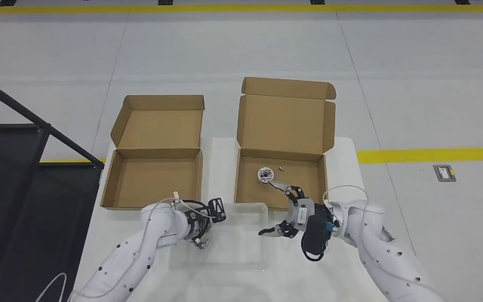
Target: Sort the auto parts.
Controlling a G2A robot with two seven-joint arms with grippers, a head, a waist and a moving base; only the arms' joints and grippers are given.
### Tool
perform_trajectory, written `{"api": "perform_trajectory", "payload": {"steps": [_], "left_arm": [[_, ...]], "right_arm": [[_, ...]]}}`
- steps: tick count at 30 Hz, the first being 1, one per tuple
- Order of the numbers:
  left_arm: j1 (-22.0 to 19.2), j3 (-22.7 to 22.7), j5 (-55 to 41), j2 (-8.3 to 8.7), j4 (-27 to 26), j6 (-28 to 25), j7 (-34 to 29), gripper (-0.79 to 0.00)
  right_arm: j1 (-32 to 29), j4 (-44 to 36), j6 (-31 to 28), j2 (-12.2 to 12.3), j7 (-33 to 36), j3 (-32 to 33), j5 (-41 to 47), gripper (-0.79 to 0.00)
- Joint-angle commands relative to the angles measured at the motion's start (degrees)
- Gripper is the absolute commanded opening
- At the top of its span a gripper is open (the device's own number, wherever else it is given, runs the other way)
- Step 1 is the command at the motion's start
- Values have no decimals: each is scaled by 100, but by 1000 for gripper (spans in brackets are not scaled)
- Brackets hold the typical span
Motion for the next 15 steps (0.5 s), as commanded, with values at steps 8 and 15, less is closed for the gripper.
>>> {"api": "perform_trajectory", "payload": {"steps": [8, 15], "left_arm": [[37, -52, 8, -84, 83, -106, 35, -560], [117, -168, 41, -108, 25, -245, 66, -785]], "right_arm": [[0, 0, 0, 0, 0, 0, 0, 0], [0, 0, 0, 0, 0, 0, 0, 0]]}}
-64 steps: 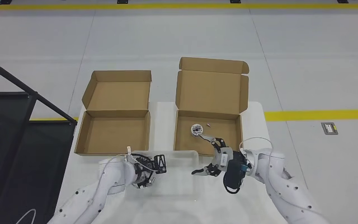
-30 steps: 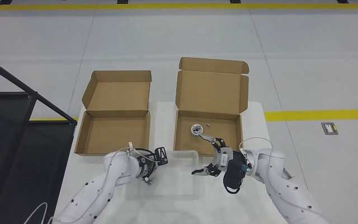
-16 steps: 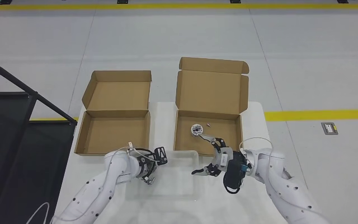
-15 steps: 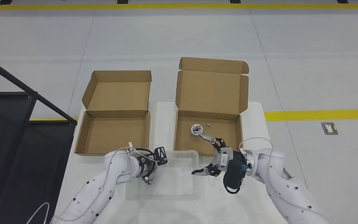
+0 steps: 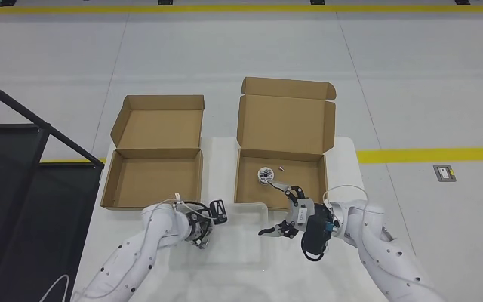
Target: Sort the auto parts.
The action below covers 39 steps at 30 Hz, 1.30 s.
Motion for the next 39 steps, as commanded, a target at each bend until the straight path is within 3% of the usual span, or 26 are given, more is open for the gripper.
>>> {"api": "perform_trajectory", "payload": {"steps": [1, 6, 12, 18, 22, 24, 30, 32, 39], "left_arm": [[40, -56, 14, 2, -50, -64, 13, -785], [246, -324, -34, 51, -391, -188, 65, -785], [878, -974, 8, 215, -1452, -162, 48, -785], [1730, -1883, 229, 396, -2581, 236, 242, -785], [2347, -2611, 358, 495, -3144, 555, 657, -785], [2663, -3010, 548, 525, -3364, 961, 1026, -785], [3462, -3905, 753, 565, -3327, 1682, 2280, -785], [3639, -4105, 723, 577, -3197, 1644, 2701, -785], [3658, -4145, 714, 580, -3162, 1633, 2772, -785]], "right_arm": [[0, 0, 0, 0, 0, 0, 0, 0], [0, 0, 0, 0, 0, 0, 0, 0], [0, 0, 0, 0, 0, 0, 0, 0], [0, 0, 0, 0, 0, 0, 0, 0], [0, 0, 0, 0, 0, 0, 0, 0], [0, 0, 0, 0, 0, 0, 0, 0], [0, 0, 0, 0, 0, 0, 0, 0], [0, 0, 0, 0, 0, 0, 0, 0], [0, 0, 0, 0, 0, 0, 0, 0]]}}
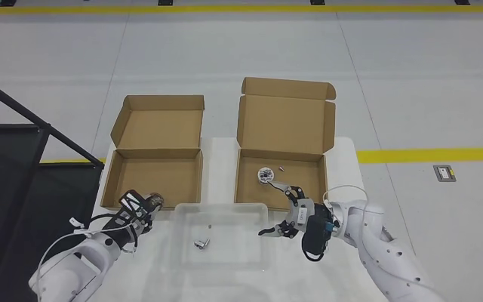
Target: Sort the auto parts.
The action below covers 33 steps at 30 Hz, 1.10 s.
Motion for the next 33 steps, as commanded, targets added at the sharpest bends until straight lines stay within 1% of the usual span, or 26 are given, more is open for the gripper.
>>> {"api": "perform_trajectory", "payload": {"steps": [1, 6, 7, 11, 16, 18, 22, 25, 28, 33], "left_arm": [[0, 0, 1, 0, 0, 1, 1, -785], [0, 0, 1, 0, 0, 1, 1, -785], [-2, 5, -17, -6, 48, 80, 35, -785], [-291, -91, -512, -41, 483, 473, 203, -785], [-652, -271, -1370, -70, 973, 647, 458, -785], [-807, -360, -1796, -76, 1244, 630, 484, -785], [-1232, -434, -2570, -73, 1820, 410, 319, -785], [-1670, -405, -3050, -55, 2369, 134, -13, -785], [-2122, -200, -2906, -35, 2805, -28, -278, -785], [-2845, 382, -2269, -33, 3435, -292, -532, -785]], "right_arm": [[0, 0, 0, 0, 0, 0, 0, 0], [0, 0, 0, 0, 0, 0, 0, 0], [0, 0, 0, 0, 0, 0, 0, 0], [0, 0, 0, 0, 0, 0, 0, 0], [0, 0, 0, 0, 0, 0, 0, 0], [0, 0, 0, 0, 0, 0, 0, 0], [0, 0, 0, 0, 0, 0, 0, 0], [0, 0, 0, 0, 0, 0, 0, 0], [0, 0, 0, 0, 0, 0, 0, 0], [0, 0, 0, 0, 0, 0, 0, 0]]}}
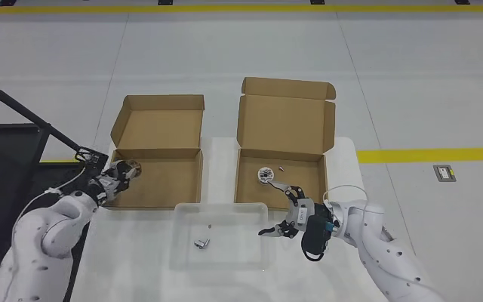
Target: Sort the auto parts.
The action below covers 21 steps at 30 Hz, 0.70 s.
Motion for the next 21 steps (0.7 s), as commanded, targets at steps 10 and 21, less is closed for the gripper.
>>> {"api": "perform_trajectory", "payload": {"steps": [10, 21], "left_arm": [[-1485, 1474, 1020, -154, 1720, -830, -206, -785], [-2475, 2320, 1703, -352, 2866, -1282, -291, -785]], "right_arm": [[0, 0, 0, 0, 0, 0, 0, 0], [0, 0, 0, 0, 0, 0, 0, 0]]}}
